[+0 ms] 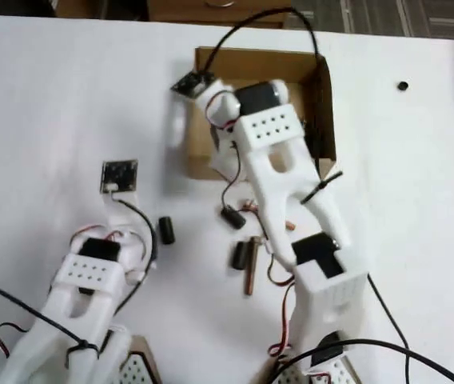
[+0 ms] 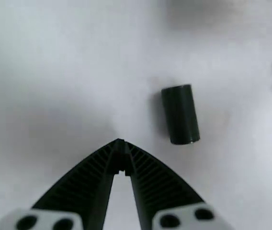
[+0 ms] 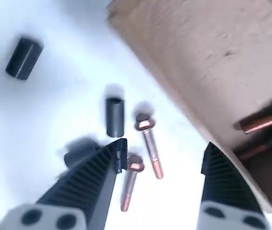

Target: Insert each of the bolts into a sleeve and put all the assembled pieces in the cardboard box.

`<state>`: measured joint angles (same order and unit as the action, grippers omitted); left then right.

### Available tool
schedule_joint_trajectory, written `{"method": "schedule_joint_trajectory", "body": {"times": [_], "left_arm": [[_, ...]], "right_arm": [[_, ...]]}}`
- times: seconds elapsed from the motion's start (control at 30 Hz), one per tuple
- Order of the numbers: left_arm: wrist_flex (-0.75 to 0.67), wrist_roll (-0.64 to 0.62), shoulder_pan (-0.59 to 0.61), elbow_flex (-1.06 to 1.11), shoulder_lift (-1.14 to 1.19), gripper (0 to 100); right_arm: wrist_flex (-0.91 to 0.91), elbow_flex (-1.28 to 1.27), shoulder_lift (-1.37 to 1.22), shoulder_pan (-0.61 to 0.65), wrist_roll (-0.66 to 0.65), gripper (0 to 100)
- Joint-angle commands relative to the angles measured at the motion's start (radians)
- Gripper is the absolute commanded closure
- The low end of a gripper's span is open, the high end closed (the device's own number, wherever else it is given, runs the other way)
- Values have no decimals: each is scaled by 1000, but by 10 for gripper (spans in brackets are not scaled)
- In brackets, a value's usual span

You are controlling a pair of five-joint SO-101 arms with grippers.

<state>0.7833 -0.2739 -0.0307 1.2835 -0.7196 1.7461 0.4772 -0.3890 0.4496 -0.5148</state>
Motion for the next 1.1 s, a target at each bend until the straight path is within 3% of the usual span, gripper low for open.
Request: {"method": "schedule_joint_trajectory", "body": {"times": [0.0,0.3,0.7,1.07], "left_arm": [[-26,2,12,2,-18,980],[-26,6,48,4,-18,980],[-54,6,77,8,-18,980],[-54,6,77,8,-18,980]], "right_arm": [[22,-6,73,13,-9,759],[24,-51,97,12,-17,809],[24,-393,446,59,-6,808],[16,-687,799,196,181,809]]}}
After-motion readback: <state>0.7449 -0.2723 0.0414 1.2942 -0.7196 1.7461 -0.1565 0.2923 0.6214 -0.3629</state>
